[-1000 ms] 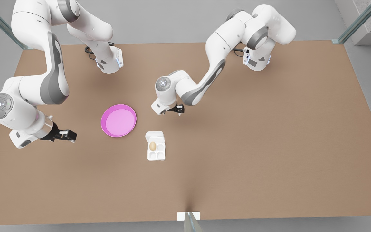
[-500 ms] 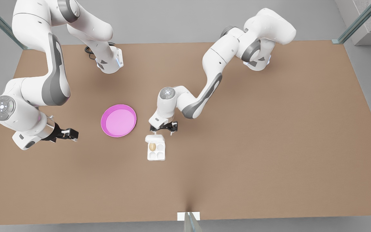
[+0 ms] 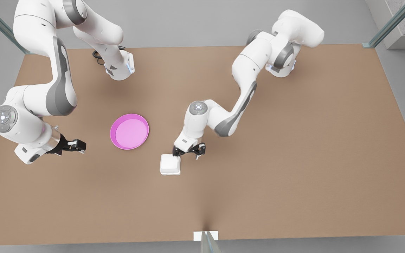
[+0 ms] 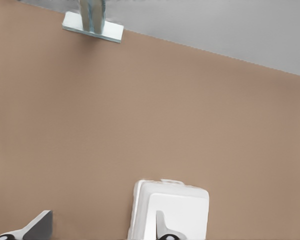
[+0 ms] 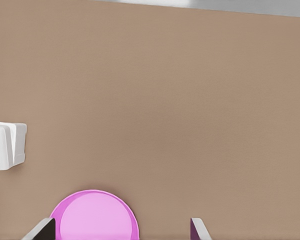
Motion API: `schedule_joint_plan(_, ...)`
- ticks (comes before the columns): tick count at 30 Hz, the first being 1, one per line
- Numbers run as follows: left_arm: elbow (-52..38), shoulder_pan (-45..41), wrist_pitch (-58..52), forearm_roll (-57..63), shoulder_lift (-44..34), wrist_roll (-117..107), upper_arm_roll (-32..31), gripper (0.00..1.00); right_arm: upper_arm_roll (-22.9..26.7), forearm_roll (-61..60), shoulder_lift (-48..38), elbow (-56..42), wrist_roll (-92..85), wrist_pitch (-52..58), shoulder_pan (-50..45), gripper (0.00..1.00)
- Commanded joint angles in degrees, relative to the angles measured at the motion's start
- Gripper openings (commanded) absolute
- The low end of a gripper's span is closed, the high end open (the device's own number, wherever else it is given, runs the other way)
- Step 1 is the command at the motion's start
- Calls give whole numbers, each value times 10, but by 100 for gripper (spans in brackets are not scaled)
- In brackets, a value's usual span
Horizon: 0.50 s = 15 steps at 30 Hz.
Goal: Pack egg into the box and close the box lid
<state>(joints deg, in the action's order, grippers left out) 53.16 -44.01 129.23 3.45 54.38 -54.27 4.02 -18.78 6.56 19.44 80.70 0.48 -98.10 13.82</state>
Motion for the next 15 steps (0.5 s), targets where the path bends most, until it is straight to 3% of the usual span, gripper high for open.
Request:
schedule_joint_plan(1,9,52,-217,-39,-57,303,-2,100,0,0,0,0,-16,0,0,100)
schedule_joint_plan(3,32,128,-324,-48,-111,421,-4,100,0,0,1,0,-16,0,1,100)
schedule_joint_plan(5,118,203,-369,-68,-197,501,-7,100,0,0,0,-1,-16,0,0,100)
schedule_joint_plan(6,163,248,-387,-86,-254,510,-29,100,0,0,-3,-1,-16,1,0,100)
schedule_joint_plan(9,372,277,-394,-76,-504,508,-31,100,-6,1,-12,-9,-16,13,-1,100)
schedule_joint_plan(10,399,276,-388,-42,-534,508,-33,100,-7,0,-17,-9,-17,14,-1,100)
schedule_joint_plan(15,394,263,-390,-17,-524,498,-49,100,-6,0,-18,-9,-20,22,-1,100)
